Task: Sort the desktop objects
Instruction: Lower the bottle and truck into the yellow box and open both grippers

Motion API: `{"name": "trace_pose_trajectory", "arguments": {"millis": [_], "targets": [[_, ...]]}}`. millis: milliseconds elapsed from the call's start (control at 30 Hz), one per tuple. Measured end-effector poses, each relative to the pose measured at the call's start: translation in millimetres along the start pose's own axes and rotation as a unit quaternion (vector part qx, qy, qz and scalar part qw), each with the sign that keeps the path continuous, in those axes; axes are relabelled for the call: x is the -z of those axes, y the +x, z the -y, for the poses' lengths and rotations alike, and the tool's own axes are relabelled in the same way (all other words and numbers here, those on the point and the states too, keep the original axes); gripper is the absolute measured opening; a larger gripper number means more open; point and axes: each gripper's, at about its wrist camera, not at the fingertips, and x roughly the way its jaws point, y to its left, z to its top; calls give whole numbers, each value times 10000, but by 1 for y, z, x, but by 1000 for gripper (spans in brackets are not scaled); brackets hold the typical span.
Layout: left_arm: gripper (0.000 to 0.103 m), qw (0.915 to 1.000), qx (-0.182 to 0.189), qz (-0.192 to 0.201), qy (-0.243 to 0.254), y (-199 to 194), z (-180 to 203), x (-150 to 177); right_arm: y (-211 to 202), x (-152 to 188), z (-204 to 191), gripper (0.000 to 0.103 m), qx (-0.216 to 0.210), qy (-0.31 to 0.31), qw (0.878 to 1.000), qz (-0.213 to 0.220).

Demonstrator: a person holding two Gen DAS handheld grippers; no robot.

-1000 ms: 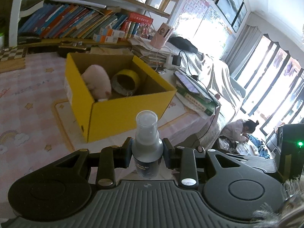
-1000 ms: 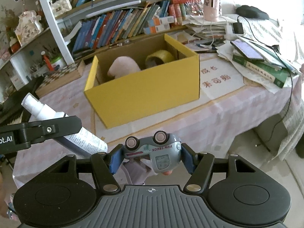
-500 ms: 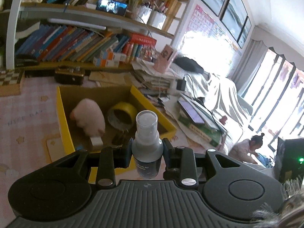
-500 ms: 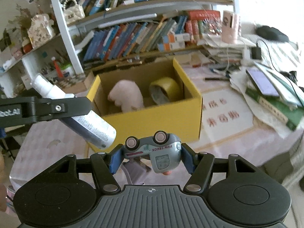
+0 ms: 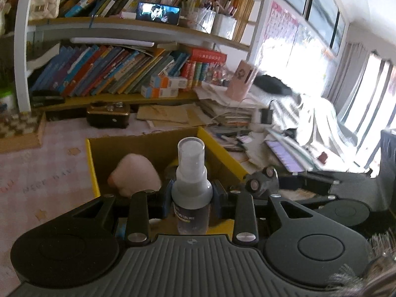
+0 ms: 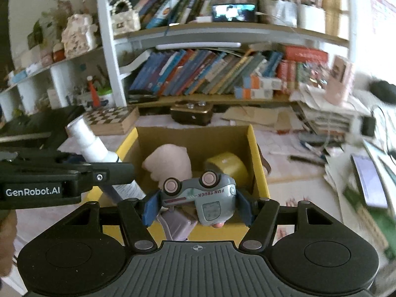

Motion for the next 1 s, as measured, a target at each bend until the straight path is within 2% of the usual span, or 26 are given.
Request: {"name": "trace_pose_trajectory", "arguments": {"millis": [133, 467, 633, 733, 867, 1000], "targets": [[30, 9997, -206, -136, 82, 20, -9, -7, 24, -9, 3, 64, -139, -314, 9993, -143], [30, 9934, -689, -914, 99, 77, -31, 2, 95, -10, 9, 64, -414, -646, 9909, -1105], [30, 9899, -806, -1159, 129, 90, -36, 5, 114, -11, 6, 64, -463, -1045, 9836, -1393], [30, 9888, -827, -1214, 273, 93, -33, 6, 125, -10, 5, 64, -557, -1146, 9777, -1671], [32, 9895, -807, -1165, 281, 94, -30, 5, 128, -6, 2, 65, -641, -1242, 9742, -1774], [41, 9895, -888, -1089, 330, 93, -27, 6, 128, -6, 2, 66, -671, -1231, 9740, -1781]]}}
